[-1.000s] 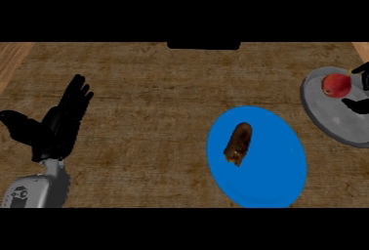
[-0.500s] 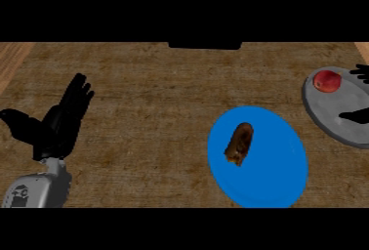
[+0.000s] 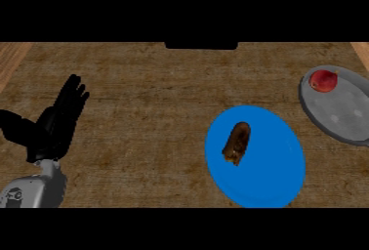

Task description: Pick the pear from the plate and place it in the pan

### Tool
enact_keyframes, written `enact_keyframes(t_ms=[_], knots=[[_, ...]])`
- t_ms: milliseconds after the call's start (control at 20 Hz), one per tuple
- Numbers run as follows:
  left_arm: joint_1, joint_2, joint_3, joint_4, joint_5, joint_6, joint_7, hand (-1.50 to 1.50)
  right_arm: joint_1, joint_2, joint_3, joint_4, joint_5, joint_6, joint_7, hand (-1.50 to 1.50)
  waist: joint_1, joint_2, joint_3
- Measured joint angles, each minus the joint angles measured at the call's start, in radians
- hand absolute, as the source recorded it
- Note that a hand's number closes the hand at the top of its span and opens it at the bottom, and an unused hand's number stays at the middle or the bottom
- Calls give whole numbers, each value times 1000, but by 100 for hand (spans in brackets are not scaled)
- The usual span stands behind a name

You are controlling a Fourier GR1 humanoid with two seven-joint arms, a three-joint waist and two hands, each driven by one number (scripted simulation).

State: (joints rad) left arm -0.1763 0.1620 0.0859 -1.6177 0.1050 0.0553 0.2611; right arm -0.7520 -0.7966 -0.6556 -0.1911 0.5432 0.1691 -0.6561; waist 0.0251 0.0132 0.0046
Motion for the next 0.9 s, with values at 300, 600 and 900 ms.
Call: enact_keyframes(t_ms=[300, 600, 900], knots=[[-5, 5, 12, 13, 4, -4, -11, 0, 86, -136, -88, 49, -99, 248, -67, -150, -10, 1, 1], [10, -6, 9, 24, 4, -7, -29, 0, 186, -198, -113, 41, -144, 342, -70, -150, -15, -1, 3], [15, -3, 13, 24, 3, -10, -34, 0, 257, -220, -120, 9, -175, 356, -79, -150, -14, -3, 3]])
